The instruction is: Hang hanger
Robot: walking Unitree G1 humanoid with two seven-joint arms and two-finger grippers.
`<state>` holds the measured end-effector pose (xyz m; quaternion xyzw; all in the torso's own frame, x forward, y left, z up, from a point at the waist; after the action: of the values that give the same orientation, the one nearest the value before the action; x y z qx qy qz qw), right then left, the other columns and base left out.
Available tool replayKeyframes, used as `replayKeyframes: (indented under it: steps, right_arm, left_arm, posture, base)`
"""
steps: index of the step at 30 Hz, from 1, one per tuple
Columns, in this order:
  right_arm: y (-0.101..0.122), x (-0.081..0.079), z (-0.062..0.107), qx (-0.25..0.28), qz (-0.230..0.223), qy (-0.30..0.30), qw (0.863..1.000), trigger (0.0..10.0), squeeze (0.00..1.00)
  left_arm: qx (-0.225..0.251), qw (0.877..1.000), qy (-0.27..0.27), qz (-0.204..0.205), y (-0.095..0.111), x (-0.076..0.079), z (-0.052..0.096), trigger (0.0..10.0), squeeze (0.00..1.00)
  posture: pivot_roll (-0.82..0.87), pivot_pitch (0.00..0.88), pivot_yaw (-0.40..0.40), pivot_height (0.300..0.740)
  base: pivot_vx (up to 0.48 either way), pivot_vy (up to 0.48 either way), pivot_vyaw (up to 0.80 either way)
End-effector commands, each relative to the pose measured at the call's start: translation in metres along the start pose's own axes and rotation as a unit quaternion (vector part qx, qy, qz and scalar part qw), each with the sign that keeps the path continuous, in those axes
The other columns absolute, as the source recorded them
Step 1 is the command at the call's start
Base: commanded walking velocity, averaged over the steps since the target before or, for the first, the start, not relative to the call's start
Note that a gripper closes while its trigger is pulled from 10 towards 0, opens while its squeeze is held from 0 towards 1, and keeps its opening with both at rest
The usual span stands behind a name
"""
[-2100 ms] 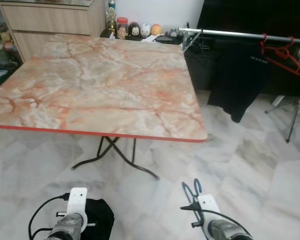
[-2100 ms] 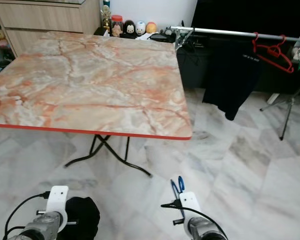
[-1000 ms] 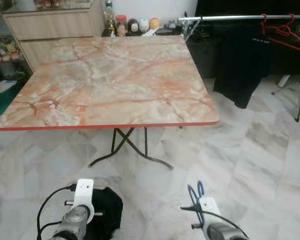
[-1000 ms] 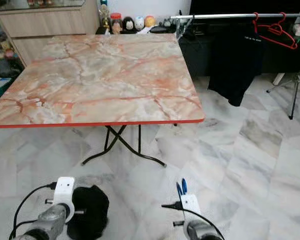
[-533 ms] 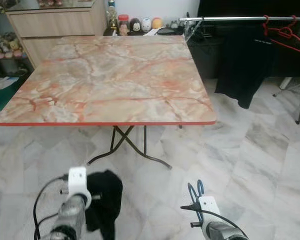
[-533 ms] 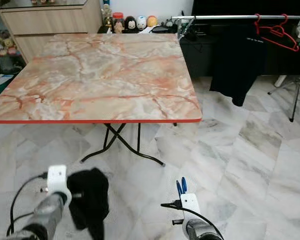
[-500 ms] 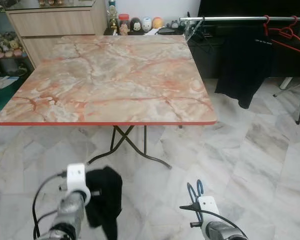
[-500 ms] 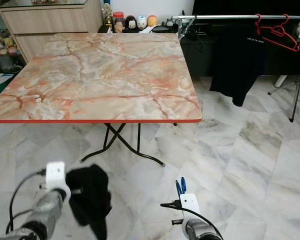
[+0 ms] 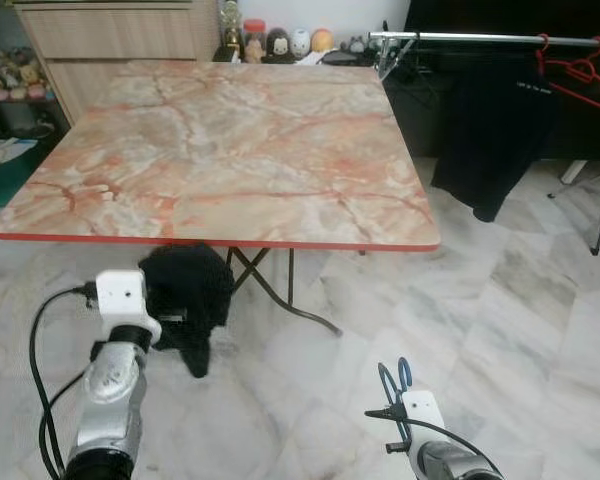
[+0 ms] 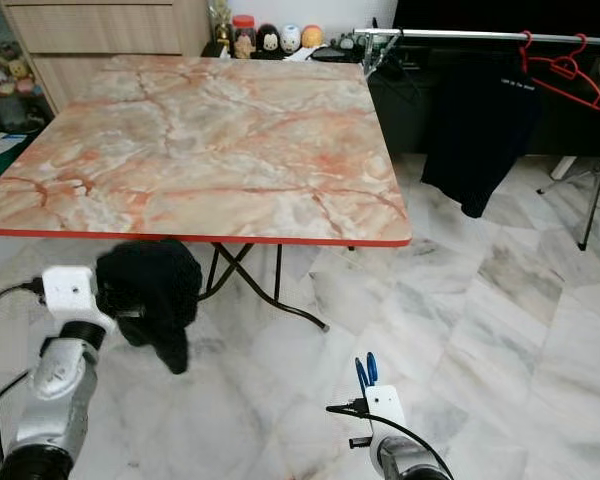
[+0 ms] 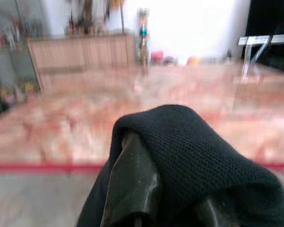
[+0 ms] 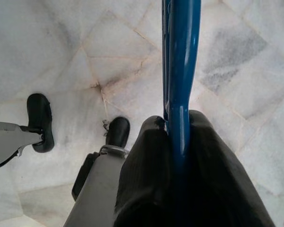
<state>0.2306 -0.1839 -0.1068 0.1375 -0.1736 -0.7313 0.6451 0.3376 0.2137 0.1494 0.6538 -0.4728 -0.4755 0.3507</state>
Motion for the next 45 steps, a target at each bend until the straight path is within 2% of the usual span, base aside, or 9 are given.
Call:
replayKeyframes:
  steps: [1, 4, 7, 18, 26, 29, 33, 45]
  right_arm:
    - [-0.002, 0.005, 0.000, 0.001, -0.003, -0.004, 1.000, 10.0, 0.00]
    - [-0.002, 0.005, 0.000, 0.000, -0.005, -0.004, 1.000, 10.0, 0.00]
    - [-0.003, 0.004, 0.000, 0.000, -0.009, -0.003, 1.000, 10.0, 0.00]
    - [-0.005, 0.002, 0.000, -0.004, -0.009, 0.000, 1.000, 10.0, 0.00]
    - [-0.006, 0.001, 0.000, -0.005, -0.003, 0.004, 1.000, 10.0, 0.00]
    - [-0.004, 0.001, 0.000, -0.005, -0.004, 0.004, 1.000, 10.0, 0.00]
    - [-0.003, 0.000, 0.000, -0.003, -0.003, 0.004, 1.000, 10.0, 0.00]
    - [-0.002, 0.000, 0.000, -0.002, -0.001, 0.006, 1.000, 10.0, 0.00]
  left_arm:
    - [0.035, 0.999, -0.009, 0.003, 0.023, 0.006, -0.010, 10.0, 0.00]
    - [0.054, 0.998, -0.014, 0.009, 0.042, 0.012, -0.018, 10.0, 0.00]
    - [0.058, 0.998, -0.015, 0.017, 0.051, 0.013, -0.022, 10.0, 0.00]
    - [0.044, 0.998, -0.030, 0.021, 0.058, 0.017, -0.019, 10.0, 0.00]
    - [0.065, 0.997, -0.038, 0.021, 0.074, 0.020, -0.029, 10.0, 0.00]
    - [0.085, 0.995, -0.043, 0.025, 0.092, 0.022, -0.042, 10.0, 0.00]
    - [0.098, 0.994, -0.044, 0.021, 0.103, 0.021, -0.052, 10.0, 0.00]
    - [0.113, 0.992, -0.043, 0.029, 0.121, 0.014, -0.075, 10.0, 0.00]
  posture:
    - [0.05, 0.000, -0.059, 0.740]
    - [0.05, 0.000, -0.060, 0.740]
    - [0.04, 0.000, -0.051, 0.740]
    - [0.04, 0.000, -0.047, 0.740]
    - [0.04, 0.000, -0.047, 0.740]
    - [0.04, 0.000, -0.052, 0.740]
    - [0.04, 0.000, -0.053, 0.740]
    - [0.05, 0.000, -0.054, 0.740]
  base:
    - [0.000, 0.000, 0.00]
    - [0.000, 0.000, 0.00]
    - [0.000, 0.000, 0.00]
    - [0.263, 0.000, 0.00]
    - [0.315, 0.000, 0.00]
    - [0.320, 0.000, 0.00]
    - [0.323, 0.000, 0.00]
    - [0.349, 0.000, 0.00]
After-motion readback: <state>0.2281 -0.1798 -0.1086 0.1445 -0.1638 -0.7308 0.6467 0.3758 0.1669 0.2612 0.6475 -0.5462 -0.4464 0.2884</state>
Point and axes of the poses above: a point about 5 cm out from each wrist's last joint towards the gripper, its own z axis pointing back from the gripper into the wrist, its own y axis along the axis of the wrist's last joint, x = y × z, the point moved 4 cm from there along -z, pointing out of the wrist towards the gripper, and after that the axes turned 12 degrees about -z, right-handed, at the moved point
